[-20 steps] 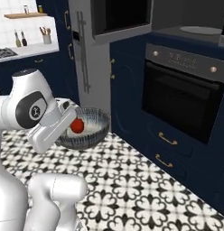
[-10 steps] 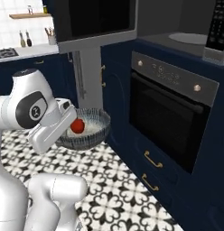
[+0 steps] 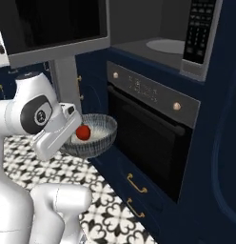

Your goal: Pick the bell pepper from the sink and place it in the bowl. Then pick the bowl and place it in the microwave. Then close the microwave door and press the start button.

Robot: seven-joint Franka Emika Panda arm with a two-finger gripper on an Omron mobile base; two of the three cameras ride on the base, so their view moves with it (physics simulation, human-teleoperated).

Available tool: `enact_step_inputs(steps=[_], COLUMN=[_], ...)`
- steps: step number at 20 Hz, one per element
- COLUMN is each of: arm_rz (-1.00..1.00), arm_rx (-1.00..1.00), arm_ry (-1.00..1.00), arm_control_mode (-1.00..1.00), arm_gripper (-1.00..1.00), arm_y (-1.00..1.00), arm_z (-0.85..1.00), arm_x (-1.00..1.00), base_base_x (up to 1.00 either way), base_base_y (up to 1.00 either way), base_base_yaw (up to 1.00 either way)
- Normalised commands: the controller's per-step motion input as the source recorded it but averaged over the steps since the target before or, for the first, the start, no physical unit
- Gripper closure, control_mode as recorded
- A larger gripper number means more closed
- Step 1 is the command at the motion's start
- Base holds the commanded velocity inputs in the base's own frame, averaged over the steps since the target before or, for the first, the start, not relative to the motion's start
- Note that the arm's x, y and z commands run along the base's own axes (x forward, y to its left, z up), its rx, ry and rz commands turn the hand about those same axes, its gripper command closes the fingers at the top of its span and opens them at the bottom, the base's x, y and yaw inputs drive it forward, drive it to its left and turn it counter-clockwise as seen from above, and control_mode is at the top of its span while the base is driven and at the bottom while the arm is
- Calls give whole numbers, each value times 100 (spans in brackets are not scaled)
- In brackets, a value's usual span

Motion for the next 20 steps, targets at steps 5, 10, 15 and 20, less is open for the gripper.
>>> enact_step_inputs(steps=[5,10,15,20], arm_rz=[0,0,0,0], arm_rx=[0,0,0,0], arm_ry=[0,0,0,0], arm_control_mode=[100,100,100,100], arm_gripper=[100,100,100,100], arm_y=[0,0,0,0], arm_z=[0,0,0,0], arm_x=[0,0,0,0], base_base_x=[55,58,38,54], base_base_y=[44,-4,-18,0], base_base_yaw=[-35,-22,-23,-21])
